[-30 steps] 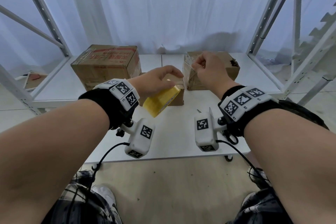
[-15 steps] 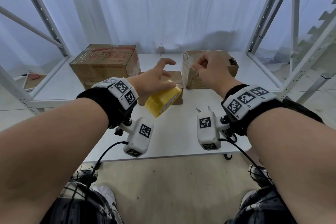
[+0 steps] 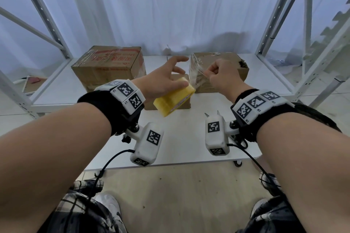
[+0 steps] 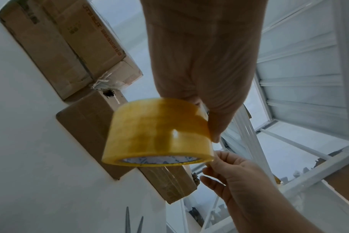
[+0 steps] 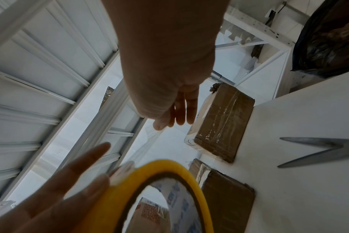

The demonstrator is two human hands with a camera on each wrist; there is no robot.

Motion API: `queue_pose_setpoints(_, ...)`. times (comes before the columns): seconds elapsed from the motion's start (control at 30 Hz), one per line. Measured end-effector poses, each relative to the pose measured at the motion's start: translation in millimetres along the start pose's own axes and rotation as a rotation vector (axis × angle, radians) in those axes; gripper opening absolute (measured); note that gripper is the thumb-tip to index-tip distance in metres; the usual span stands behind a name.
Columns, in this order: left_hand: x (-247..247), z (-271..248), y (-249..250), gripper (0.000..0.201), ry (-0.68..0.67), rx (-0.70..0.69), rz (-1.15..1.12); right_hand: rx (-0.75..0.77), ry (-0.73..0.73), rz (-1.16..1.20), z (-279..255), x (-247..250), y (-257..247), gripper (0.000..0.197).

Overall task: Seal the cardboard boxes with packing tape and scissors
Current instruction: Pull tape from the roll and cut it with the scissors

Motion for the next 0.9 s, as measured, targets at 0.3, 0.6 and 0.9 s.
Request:
queue_pose_setpoints(0.3,-2.5,-0.5,-4.4,0.066,-0.097,0.051,0.032,0.070,0.021,0.020,0.8,-3.1,-12.4,0.008)
queue_pose_setpoints(0.6,-8.5,0.3,-4.9,0.065,-0.141,0.095,-0.106,0.245,0.017,-0.069,-0.8,1.0,-38.7,0.010)
queue_pose_setpoints(0.9,4.5,0.5,-23.3,0.078,-0.031,0.344,-0.151,0.286,0.099,-0.006,-3.2,9.5,-46.7,0.009)
Point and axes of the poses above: each hand's wrist, its own z-axis towards the middle knuckle, its own x-axis out of the back of the hand, y = z × x, the point moved 5 cm from there along z, towards the middle knuckle, and after that the axes turned 7 degrees about z, right-handed, at the moved point
